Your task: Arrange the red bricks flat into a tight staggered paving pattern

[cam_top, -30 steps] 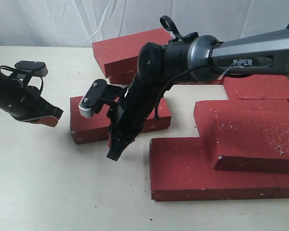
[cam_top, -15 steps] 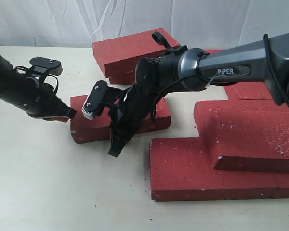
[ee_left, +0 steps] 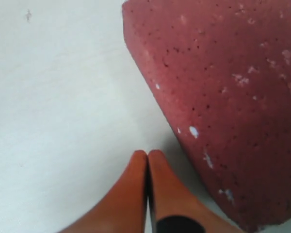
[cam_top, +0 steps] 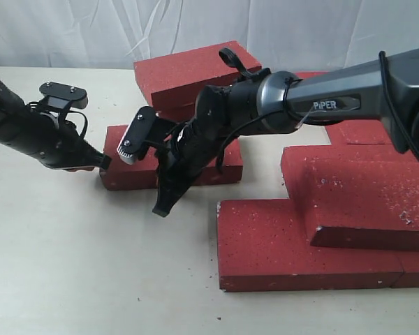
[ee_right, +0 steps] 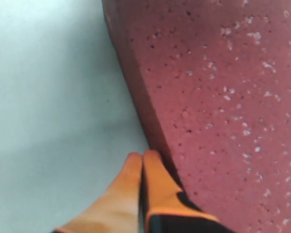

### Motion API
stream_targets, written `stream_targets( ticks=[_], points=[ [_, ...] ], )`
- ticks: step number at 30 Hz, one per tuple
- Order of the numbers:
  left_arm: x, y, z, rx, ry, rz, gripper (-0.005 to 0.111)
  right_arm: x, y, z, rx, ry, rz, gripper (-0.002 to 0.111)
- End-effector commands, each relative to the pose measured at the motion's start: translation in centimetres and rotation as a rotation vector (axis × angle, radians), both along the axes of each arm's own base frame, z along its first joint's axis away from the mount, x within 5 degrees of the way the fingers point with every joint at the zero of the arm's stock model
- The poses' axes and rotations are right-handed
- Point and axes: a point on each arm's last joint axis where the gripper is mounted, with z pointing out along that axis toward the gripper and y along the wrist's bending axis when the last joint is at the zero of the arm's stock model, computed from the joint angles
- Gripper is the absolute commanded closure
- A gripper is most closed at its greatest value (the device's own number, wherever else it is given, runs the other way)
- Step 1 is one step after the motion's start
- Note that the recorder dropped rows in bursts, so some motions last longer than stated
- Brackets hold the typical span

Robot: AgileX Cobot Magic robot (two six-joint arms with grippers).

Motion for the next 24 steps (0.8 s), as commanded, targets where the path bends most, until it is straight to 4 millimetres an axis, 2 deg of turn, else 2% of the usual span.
stream_targets(
  ticks=[1, 4, 8, 18, 21, 24],
  points=[
    [0.3, -0.2, 0.2, -0.010, -0.010, 0.007, 0.107, 1.1, -0.7, 0.2, -0.009, -0.051, -0.049, 0.108],
    [0.3, -0.1, 0.3, -0.005, -0.020, 0.013, 0.107, 1.9, -1.2, 0.4, 0.012, -0.065, -0.103, 0.108],
    [0.5, 0.0, 0.3, 0.002, -0.035, 0.021, 0.107, 1.7, -1.2, 0.3, 0.015, -0.044, -0.110, 0.108],
    [0.7, 0.0, 0.4, -0.007, -0.053, 0.058, 0.107, 0.1, -0.5, 1.7, 0.010, 0.022, -0.073, 0.108],
    [0.7, -0.1, 0.5, -0.021, -0.036, 0.046, 0.107, -0.2, -1.2, 2.6, -0.071, -0.002, -0.001, 0.108],
    [1.0, -0.4, 1.0, -0.031, -0.033, 0.018, 0.107, 0.0, -2.9, 3.8, -0.153, 0.015, -0.002, 0.108]
  ],
)
